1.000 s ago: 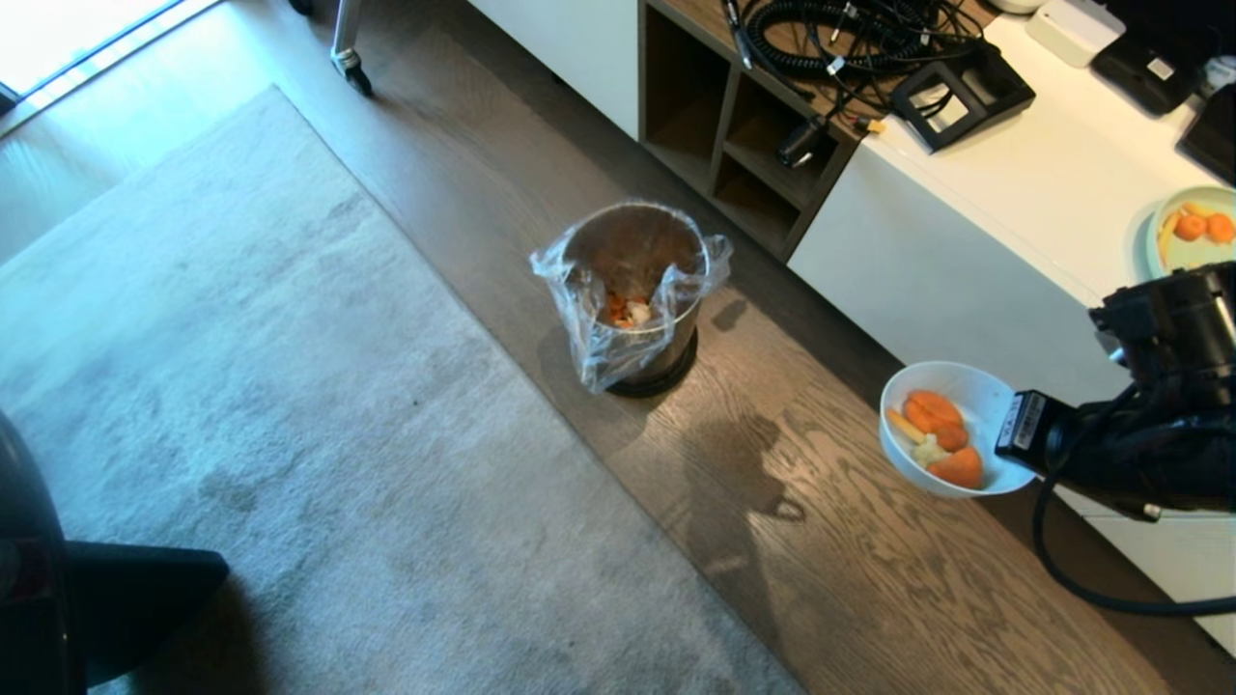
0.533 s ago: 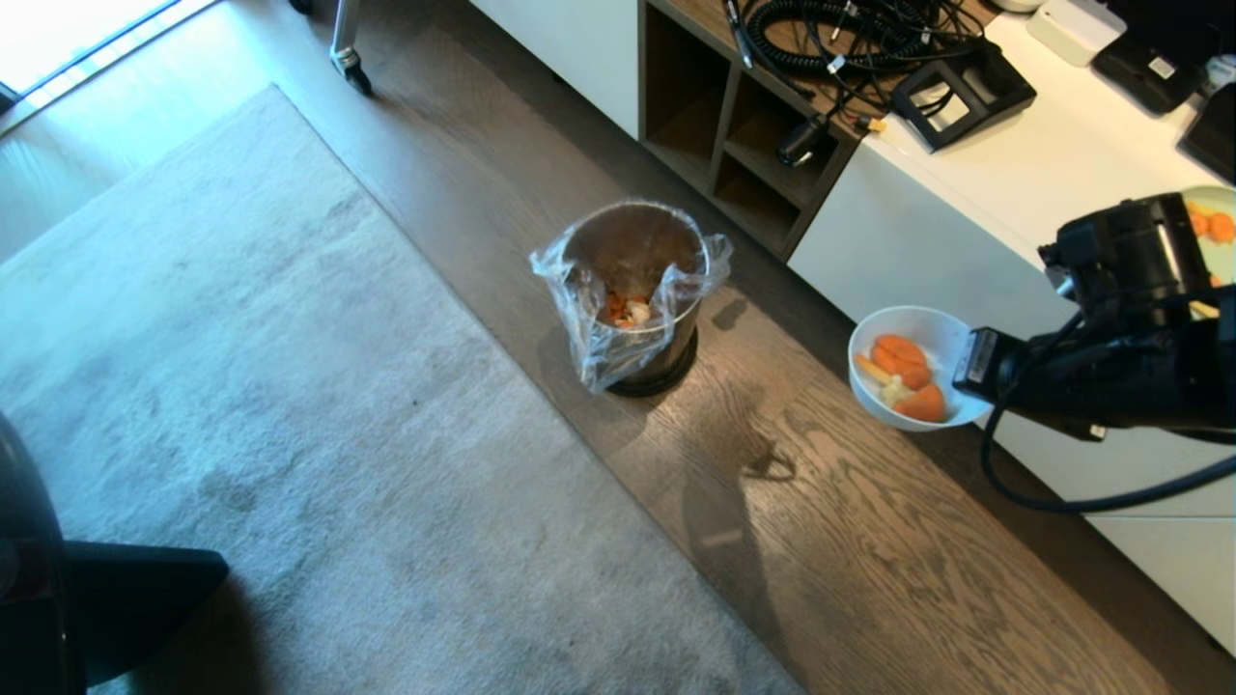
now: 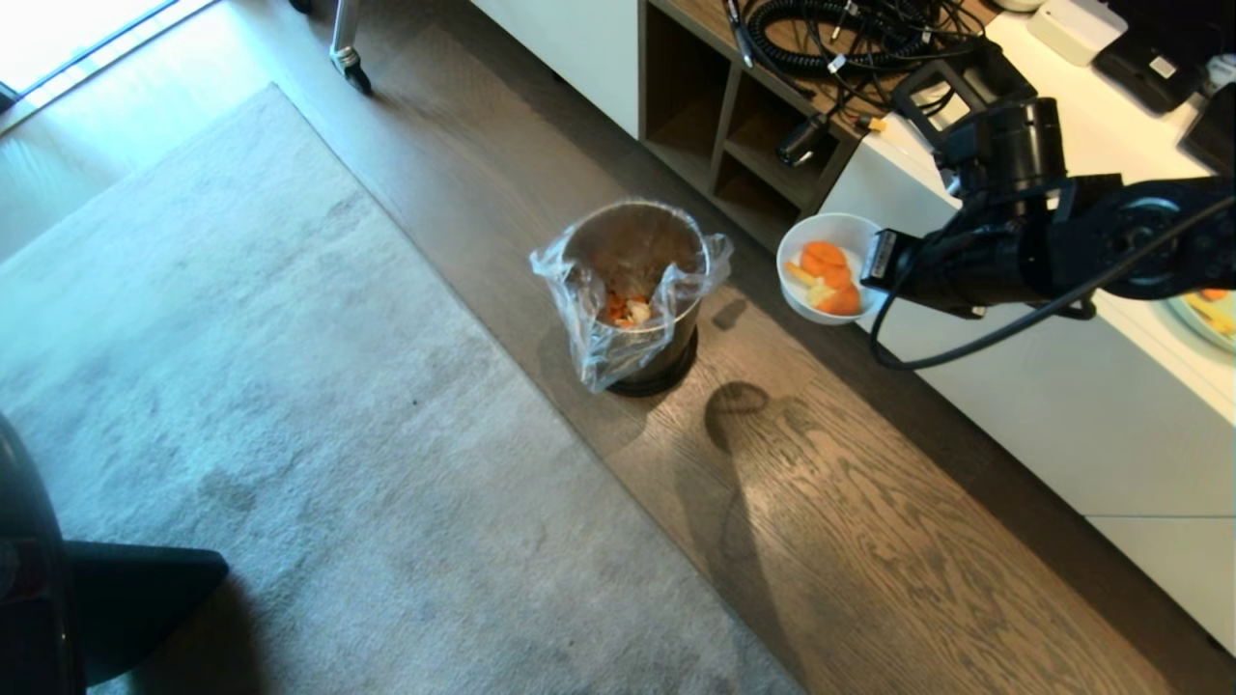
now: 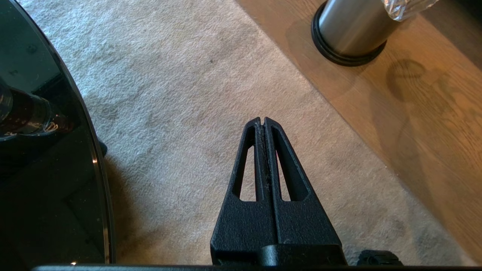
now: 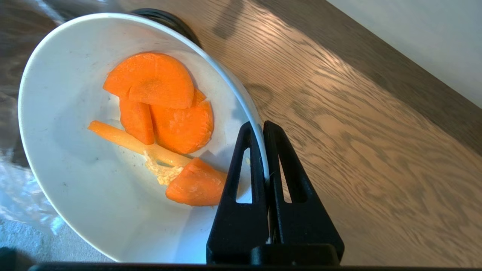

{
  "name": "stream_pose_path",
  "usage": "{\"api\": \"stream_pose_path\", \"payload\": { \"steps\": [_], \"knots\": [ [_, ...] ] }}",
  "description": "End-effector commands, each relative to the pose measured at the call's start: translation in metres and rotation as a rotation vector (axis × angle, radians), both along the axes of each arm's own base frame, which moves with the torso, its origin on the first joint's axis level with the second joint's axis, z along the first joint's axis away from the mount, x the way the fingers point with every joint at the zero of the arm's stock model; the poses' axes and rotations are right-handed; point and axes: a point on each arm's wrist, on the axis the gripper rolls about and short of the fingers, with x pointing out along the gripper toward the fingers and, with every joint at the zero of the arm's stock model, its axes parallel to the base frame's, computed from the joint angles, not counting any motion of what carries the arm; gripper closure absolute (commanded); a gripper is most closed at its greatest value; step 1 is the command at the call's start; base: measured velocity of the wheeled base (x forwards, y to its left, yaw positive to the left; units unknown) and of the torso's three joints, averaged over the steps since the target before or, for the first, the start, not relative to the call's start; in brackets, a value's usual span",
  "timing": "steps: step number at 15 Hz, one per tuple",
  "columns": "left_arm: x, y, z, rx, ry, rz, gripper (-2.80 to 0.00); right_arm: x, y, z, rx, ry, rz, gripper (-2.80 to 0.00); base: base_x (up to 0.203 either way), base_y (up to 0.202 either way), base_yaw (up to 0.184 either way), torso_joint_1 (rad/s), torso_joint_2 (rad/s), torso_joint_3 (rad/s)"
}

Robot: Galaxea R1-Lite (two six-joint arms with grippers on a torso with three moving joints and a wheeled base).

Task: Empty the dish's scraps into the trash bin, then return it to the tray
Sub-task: Move the bowl over the trash can

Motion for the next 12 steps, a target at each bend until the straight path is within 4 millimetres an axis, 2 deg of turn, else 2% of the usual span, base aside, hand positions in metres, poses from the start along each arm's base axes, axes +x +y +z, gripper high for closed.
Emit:
{"api": "stream_pose_path", "payload": {
  "steps": [1, 5, 9, 12],
  "knots": [
    [0.0, 0.0, 0.0, -0.001, -0.001, 0.0, 0.0, 0.021, 0.022, -0.007, -0.011, -0.011, 0.04, 0.0, 0.0, 0.0, 0.0, 0.0, 0.0, 0.0],
    [0.0, 0.0, 0.0, -0.001, -0.001, 0.0, 0.0, 0.042, 0.046, 0.008, -0.035, -0.121, 0.097, 0.0, 0.0, 0.0, 0.0, 0.0, 0.0, 0.0],
    [0.0, 0.0, 0.0, -0.001, -0.001, 0.0, 0.0, 0.063, 0.056, 0.001, -0.117, -0.223, 0.135, 0.0, 0.0, 0.0, 0.0, 0.0, 0.0, 0.0],
    [0.0, 0.0, 0.0, -0.001, -0.001, 0.0, 0.0, 0.068, 0.066, 0.0, -0.15, -0.305, 0.161, 0.0, 0.0, 0.0, 0.0, 0.0, 0.0, 0.0]
  ]
}}
